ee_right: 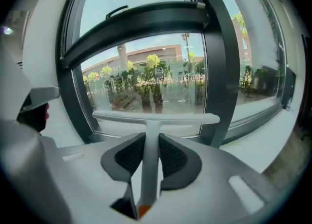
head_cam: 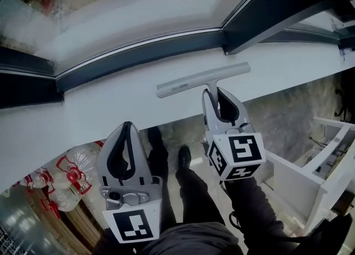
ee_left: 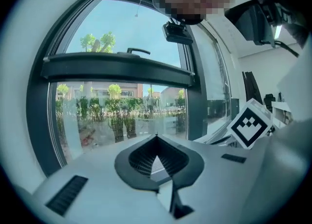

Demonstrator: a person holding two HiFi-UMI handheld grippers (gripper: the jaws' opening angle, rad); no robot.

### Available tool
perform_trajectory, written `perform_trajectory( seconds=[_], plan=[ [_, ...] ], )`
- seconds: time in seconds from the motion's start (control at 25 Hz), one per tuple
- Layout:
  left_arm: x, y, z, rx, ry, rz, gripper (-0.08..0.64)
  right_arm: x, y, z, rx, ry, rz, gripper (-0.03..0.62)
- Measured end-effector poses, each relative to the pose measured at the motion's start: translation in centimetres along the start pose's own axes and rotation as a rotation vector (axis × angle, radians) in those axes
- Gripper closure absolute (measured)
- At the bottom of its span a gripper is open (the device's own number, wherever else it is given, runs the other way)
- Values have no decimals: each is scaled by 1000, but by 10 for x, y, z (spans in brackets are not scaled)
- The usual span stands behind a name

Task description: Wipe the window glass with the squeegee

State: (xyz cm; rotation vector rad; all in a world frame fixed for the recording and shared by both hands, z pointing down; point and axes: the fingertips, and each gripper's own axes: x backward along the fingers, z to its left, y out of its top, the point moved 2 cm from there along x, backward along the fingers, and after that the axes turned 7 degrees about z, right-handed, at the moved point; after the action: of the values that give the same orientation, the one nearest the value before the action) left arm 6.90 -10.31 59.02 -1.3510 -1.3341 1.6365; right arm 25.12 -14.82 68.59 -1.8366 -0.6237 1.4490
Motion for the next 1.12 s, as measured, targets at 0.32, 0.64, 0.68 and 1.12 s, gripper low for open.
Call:
perform_trajectory(
  seconds=[0.32,0.64,0.68,1.12],
  plan=[
    [50,140,-3,-15,45,-119,565,123,152,24,51,34,-166,511],
    [74,268,12,-9,81,-287,565,210,291,55,108,47,-376,511],
    [77,281,12,-8,83,-307,565,219,305,58,109,48,-392,511],
    [74,384,36,-32,96,-461,565,289,466,77,153,43,-647,511]
  ],
)
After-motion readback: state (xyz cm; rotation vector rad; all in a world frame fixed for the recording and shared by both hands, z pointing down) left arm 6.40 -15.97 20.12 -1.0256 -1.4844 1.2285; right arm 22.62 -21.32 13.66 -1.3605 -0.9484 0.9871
